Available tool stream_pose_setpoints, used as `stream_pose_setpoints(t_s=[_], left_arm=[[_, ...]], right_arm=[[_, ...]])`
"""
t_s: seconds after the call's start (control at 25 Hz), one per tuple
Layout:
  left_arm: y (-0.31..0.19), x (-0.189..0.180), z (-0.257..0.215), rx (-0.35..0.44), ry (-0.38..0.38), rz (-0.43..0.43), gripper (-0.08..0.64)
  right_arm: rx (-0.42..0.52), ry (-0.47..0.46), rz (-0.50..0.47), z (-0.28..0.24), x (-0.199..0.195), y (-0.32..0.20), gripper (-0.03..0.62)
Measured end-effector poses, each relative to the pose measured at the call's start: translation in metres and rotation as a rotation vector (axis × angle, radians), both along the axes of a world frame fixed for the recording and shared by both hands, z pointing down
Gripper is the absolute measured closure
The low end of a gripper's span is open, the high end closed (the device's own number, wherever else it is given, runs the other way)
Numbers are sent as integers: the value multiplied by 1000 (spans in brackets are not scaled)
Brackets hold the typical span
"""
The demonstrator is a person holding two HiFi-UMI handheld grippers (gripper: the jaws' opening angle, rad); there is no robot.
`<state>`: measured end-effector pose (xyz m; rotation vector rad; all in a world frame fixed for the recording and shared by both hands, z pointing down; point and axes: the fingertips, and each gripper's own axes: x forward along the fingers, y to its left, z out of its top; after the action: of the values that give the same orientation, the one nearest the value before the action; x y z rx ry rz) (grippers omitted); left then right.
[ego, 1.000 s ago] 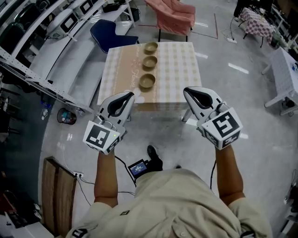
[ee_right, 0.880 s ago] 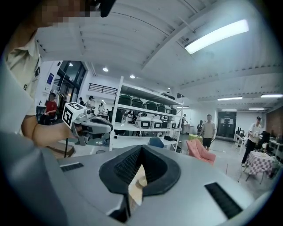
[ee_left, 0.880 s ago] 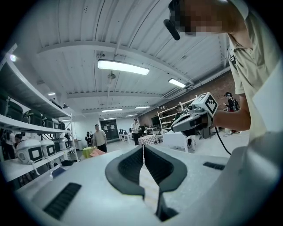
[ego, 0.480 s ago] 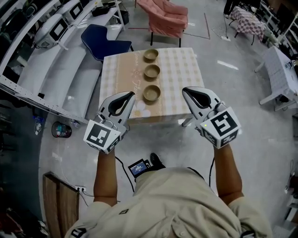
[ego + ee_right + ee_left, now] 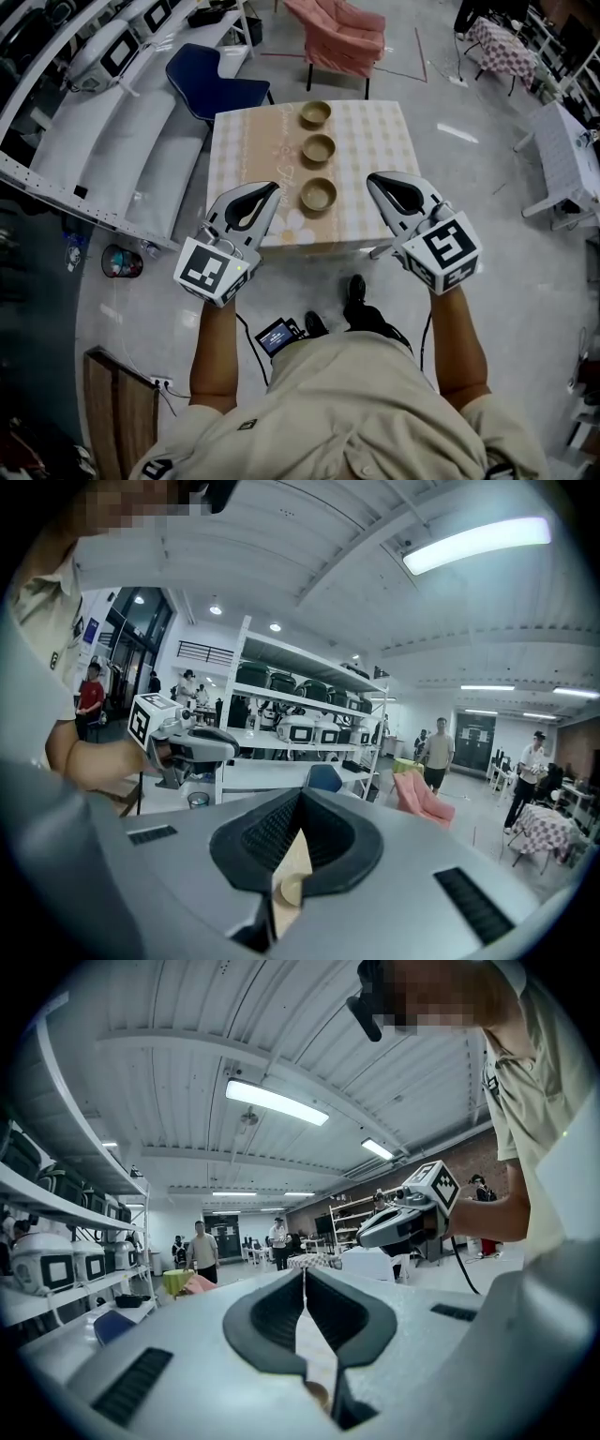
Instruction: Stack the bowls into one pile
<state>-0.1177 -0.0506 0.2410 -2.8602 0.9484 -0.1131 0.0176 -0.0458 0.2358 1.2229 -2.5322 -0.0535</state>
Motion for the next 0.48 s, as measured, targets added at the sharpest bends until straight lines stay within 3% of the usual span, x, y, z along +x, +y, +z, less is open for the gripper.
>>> stream_pose_setpoints(t_s=[0.48], left_arm=[[-54, 5, 21, -40, -51, -59, 545]], right_arm=[[-49, -22, -65, 44, -4, -85, 589]])
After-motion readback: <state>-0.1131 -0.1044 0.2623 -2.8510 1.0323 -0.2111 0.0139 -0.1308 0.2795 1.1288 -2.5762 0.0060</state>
